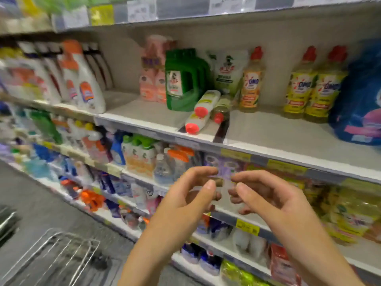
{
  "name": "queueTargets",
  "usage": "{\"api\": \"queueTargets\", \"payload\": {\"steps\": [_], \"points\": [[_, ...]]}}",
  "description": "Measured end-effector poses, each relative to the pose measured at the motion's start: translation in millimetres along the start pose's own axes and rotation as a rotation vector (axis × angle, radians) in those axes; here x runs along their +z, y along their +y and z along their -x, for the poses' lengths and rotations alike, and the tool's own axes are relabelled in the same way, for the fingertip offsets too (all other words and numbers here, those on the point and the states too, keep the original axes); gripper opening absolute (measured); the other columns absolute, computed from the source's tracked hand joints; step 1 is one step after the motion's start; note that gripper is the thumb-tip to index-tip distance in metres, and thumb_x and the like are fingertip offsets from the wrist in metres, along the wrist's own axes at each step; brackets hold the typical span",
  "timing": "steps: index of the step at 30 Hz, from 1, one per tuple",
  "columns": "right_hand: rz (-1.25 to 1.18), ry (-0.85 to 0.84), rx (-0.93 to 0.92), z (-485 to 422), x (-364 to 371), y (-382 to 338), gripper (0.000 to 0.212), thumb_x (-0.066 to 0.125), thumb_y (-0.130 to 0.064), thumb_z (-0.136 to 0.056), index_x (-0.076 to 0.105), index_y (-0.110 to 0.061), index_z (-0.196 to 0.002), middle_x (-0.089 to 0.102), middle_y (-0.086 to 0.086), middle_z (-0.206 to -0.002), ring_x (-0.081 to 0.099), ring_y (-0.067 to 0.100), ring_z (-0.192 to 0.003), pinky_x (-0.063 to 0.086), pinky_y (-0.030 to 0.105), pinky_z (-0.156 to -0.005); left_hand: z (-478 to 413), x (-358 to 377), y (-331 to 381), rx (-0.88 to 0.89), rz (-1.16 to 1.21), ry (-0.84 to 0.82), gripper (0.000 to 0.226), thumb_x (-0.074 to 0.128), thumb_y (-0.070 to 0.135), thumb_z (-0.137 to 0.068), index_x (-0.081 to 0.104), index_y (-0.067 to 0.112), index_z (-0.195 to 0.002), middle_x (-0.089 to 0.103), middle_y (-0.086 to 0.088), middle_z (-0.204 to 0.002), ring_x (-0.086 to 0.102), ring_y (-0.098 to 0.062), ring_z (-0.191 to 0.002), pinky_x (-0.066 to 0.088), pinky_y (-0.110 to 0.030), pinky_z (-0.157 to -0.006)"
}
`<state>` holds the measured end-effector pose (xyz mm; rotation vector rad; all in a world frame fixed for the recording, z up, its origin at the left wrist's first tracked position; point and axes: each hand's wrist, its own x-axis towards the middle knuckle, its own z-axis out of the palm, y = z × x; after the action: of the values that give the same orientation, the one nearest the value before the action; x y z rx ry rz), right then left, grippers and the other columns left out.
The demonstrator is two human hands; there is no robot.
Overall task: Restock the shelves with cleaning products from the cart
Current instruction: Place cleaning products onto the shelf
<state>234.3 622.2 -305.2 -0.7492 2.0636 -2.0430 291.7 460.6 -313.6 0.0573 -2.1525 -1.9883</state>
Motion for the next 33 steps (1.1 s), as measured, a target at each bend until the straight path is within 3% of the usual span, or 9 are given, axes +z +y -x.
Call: {"api": "queueTargets", "payload": {"steps": [6, 10, 16, 19, 22, 27, 30, 33], "points": [[-0.089, -0.228, 0.037, 19, 82, -16, 0.026, 0.068, -0.032, -0.06, 0.075, -0.029, -0.085, 0.075, 0.002, -0.082, 0.071, 0.013, -0.076, 0.055, 0.019, -0.058, 87, -72, 4, -0.005, 0.007, 0.308, 0.025, 0.064, 0.047, -0.083, 0.064, 0.042, -0.107, 0.069, 0.011, -0.105, 0.068, -0.012, -0.098, 0.054, -0.02, -0.077], [-0.124, -0.306, 0.049, 23, 147, -21, 0.01, 0.069, -0.008, -0.073, 0.073, -0.014, -0.08, 0.075, 0.006, -0.075, 0.069, 0.009, -0.064, 0.053, 0.016, -0.052, 135, -123, 5, -0.018, -0.033, 0.366, 0.025, 0.067, 0.039, -0.085, 0.061, 0.045, -0.108, 0.066, 0.017, -0.106, 0.067, -0.007, -0.094, 0.051, -0.019, -0.077], [-0.17, -0.595, 0.051, 28, 317, -26, 0.015, 0.065, 0.006, -0.076, 0.071, -0.005, -0.085, 0.072, 0.016, -0.074, 0.064, 0.015, -0.058, 0.052, 0.017, -0.05, 226, -241, 9, -0.051, -0.085, 0.648, 0.024, 0.062, 0.015, -0.092, 0.059, 0.021, -0.115, 0.065, 0.0, -0.112, 0.059, -0.005, -0.086, 0.048, -0.015, -0.073], [-0.199, -0.772, 0.057, 44, 411, -23, 0.016, 0.067, 0.001, -0.073, 0.071, -0.005, -0.087, 0.072, 0.016, -0.078, 0.064, 0.018, -0.062, 0.052, 0.016, -0.052, 284, -306, 7, -0.084, -0.128, 0.85, 0.023, 0.062, 0.015, -0.091, 0.06, 0.025, -0.112, 0.067, 0.009, -0.108, 0.063, -0.001, -0.093, 0.049, -0.014, -0.081], [-0.216, -0.897, 0.073, 61, 495, -21, 0.021, 0.069, -0.01, -0.063, 0.073, -0.009, -0.084, 0.072, 0.017, -0.079, 0.066, 0.019, -0.067, 0.054, 0.019, -0.053, 332, -362, 1, -0.124, -0.157, 0.997, 0.024, 0.063, 0.018, -0.09, 0.06, 0.028, -0.111, 0.065, 0.009, -0.112, 0.064, 0.0, -0.093, 0.049, -0.015, -0.079], [-0.221, -1.069, 0.116, 75, 595, -13, 0.029, 0.073, -0.027, -0.056, 0.076, -0.023, -0.085, 0.072, 0.013, -0.084, 0.069, 0.024, -0.078, 0.058, 0.026, -0.064, 382, -433, -15, -0.224, -0.144, 1.057, 0.031, 0.068, 0.034, -0.082, 0.061, 0.035, -0.112, 0.065, 0.015, -0.111, 0.065, -0.007, -0.095, 0.053, -0.023, -0.084], [-0.167, -1.153, 0.13, 67, 636, 4, 0.033, 0.074, -0.037, -0.057, 0.074, -0.032, -0.09, 0.073, 0.006, -0.085, 0.07, 0.023, -0.081, 0.059, 0.026, -0.066, 390, -468, -37, -0.306, -0.127, 1.1, 0.028, 0.066, 0.029, -0.087, 0.059, 0.036, -0.114, 0.066, 0.017, -0.11, 0.065, -0.012, -0.098, 0.052, -0.027, -0.091], [-0.083, -1.159, 0.151, 44, 678, 33, 0.036, 0.076, -0.04, -0.056, 0.073, -0.031, -0.091, 0.072, 0.004, -0.083, 0.068, 0.019, -0.077, 0.059, 0.028, -0.066, 383, -504, -60, -0.364, -0.119, 1.126, 0.028, 0.065, 0.029, -0.088, 0.057, 0.037, -0.113, 0.065, 0.016, -0.11, 0.065, -0.006, -0.096, 0.052, -0.023, -0.089]]}}
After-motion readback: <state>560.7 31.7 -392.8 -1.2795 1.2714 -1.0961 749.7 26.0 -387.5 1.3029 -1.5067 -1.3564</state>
